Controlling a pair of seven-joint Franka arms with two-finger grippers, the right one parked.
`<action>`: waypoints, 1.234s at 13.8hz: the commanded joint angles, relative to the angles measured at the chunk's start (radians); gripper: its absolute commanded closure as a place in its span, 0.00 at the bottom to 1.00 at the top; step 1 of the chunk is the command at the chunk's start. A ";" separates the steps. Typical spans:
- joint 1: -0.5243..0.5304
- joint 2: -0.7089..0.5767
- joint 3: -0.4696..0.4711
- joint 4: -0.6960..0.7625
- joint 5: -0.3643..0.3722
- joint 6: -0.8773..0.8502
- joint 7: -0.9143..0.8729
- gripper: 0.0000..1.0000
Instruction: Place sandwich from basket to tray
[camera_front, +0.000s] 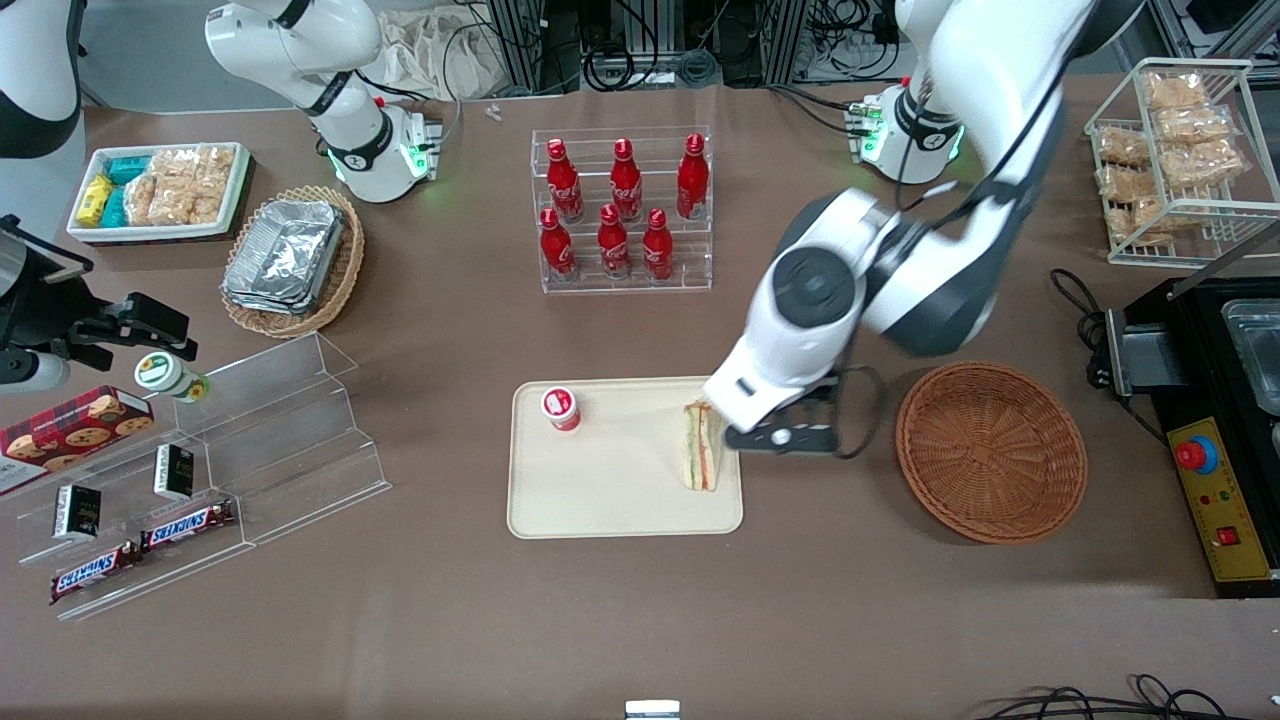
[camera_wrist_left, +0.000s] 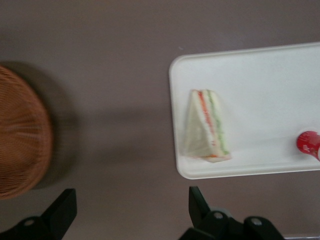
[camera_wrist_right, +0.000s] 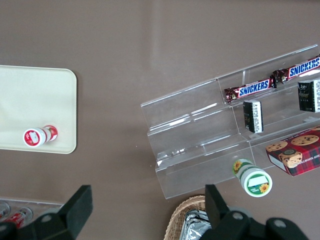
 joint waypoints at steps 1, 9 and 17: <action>0.062 -0.124 0.001 -0.040 -0.001 -0.100 0.061 0.01; 0.252 -0.285 0.013 -0.040 -0.035 -0.292 0.110 0.01; 0.314 -0.362 0.132 -0.047 -0.079 -0.336 0.338 0.00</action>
